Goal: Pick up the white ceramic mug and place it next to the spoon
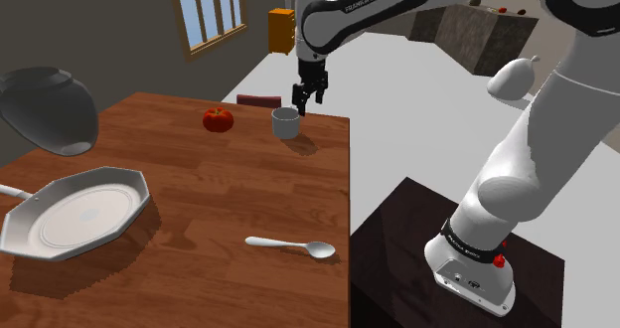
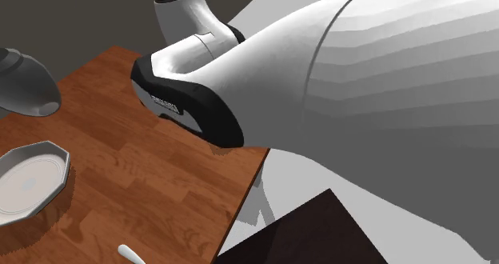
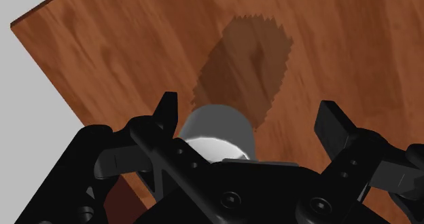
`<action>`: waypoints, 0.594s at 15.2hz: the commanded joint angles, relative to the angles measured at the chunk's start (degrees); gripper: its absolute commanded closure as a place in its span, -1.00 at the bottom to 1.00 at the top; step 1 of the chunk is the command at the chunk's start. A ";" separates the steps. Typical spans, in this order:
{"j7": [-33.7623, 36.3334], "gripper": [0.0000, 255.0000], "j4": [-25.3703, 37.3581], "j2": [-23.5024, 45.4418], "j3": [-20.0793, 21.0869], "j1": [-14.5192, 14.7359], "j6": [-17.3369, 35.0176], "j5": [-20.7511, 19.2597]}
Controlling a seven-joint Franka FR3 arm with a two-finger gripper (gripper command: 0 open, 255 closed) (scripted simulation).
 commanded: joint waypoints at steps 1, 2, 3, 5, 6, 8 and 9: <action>0.33 -1.00 2.98 4.20 0.20 0.16 1.71 -0.14; 0.48 -1.00 4.57 6.29 0.27 0.25 2.41 -0.23; 0.61 -1.00 6.25 8.39 0.34 0.36 3.05 -0.32; 0.86 -1.00 9.84 12.61 0.47 0.61 4.12 -0.52; 0.96 -1.00 11.76 14.73 0.52 0.75 4.54 -0.62; 1.14 -1.00 15.86 19.03 0.60 1.07 5.18 -0.81; 1.21 -1.00 18.05 21.20 0.63 1.24 5.38 -0.91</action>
